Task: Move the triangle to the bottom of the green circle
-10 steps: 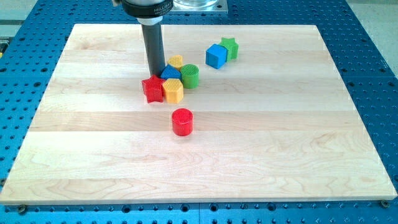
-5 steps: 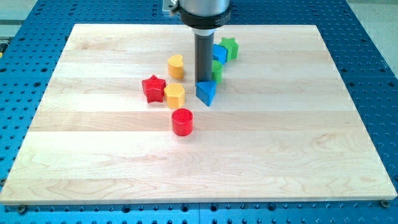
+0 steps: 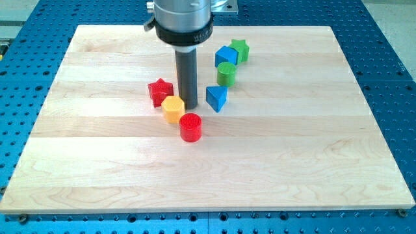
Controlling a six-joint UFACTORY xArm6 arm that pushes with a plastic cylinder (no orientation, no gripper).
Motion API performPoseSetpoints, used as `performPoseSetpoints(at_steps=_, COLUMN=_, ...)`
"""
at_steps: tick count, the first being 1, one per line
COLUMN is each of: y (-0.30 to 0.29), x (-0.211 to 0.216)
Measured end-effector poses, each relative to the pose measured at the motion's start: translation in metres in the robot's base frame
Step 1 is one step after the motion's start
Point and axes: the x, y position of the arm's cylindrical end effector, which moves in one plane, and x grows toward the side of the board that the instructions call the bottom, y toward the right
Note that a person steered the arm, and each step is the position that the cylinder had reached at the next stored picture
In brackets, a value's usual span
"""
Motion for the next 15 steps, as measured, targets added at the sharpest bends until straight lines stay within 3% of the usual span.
performPoseSetpoints(at_steps=1, y=0.009, x=0.03)
performPoseSetpoints(at_steps=3, y=0.049, x=0.016)
performPoseSetpoints(at_steps=7, y=0.016, x=-0.001)
performPoseSetpoints(at_steps=9, y=0.034, x=-0.032)
performPoseSetpoints(at_steps=12, y=0.031, x=-0.033)
performPoseSetpoints(at_steps=15, y=0.006, x=-0.161)
